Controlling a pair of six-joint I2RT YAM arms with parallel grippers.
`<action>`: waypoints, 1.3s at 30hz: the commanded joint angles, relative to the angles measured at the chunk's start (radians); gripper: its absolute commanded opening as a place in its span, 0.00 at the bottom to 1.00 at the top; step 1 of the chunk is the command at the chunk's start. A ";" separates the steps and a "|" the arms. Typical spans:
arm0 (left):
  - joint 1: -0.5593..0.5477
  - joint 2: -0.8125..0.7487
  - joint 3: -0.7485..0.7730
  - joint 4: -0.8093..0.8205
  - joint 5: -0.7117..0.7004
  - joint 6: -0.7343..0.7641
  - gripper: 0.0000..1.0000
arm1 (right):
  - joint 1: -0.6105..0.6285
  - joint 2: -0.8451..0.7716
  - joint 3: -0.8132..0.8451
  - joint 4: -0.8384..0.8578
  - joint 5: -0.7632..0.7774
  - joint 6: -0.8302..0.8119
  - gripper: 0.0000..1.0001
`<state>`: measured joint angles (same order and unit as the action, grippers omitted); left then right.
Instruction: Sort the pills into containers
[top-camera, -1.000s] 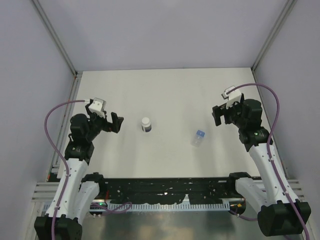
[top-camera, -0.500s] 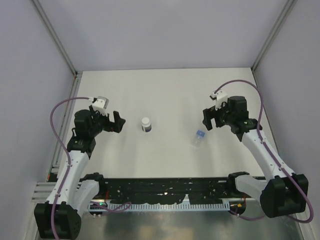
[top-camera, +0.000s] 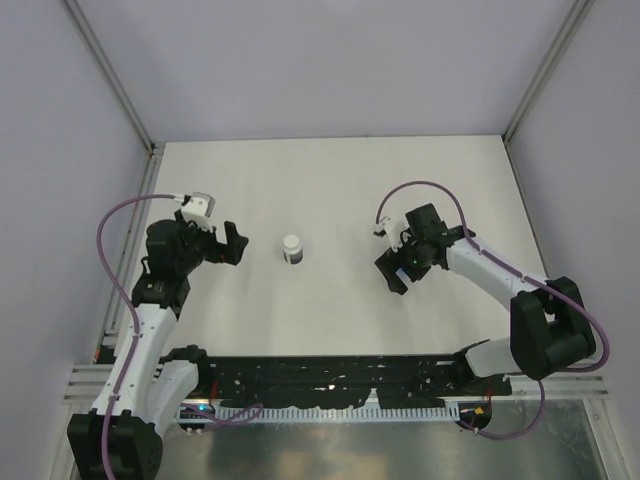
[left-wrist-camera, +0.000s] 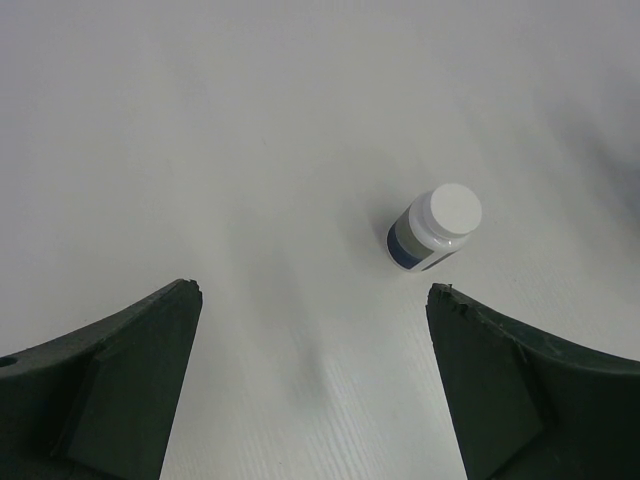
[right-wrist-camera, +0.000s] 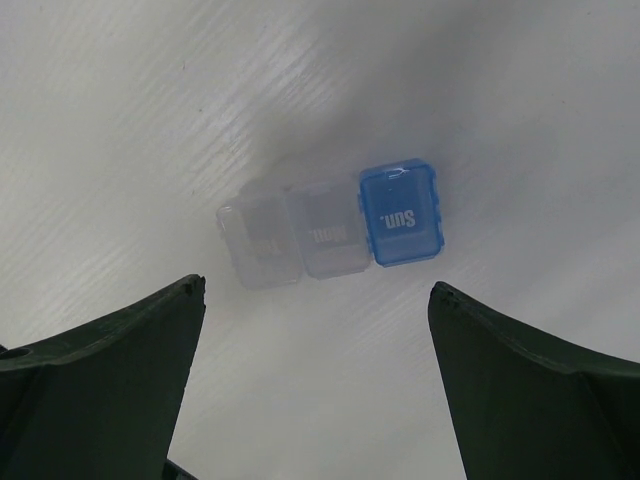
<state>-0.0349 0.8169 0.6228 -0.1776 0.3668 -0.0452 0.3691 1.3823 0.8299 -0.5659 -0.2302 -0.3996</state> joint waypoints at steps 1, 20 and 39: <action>0.004 -0.018 0.041 0.003 -0.014 0.008 0.99 | 0.002 -0.026 0.011 -0.057 -0.011 -0.110 0.98; 0.003 -0.013 0.038 0.006 -0.011 0.015 0.99 | 0.001 0.109 0.026 -0.042 -0.087 -0.169 1.00; 0.003 -0.018 0.032 0.012 -0.003 0.007 0.99 | 0.001 0.276 0.182 0.032 -0.092 -0.101 0.95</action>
<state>-0.0349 0.8139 0.6228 -0.1783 0.3592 -0.0441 0.3691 1.6413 0.9592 -0.5800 -0.3130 -0.5381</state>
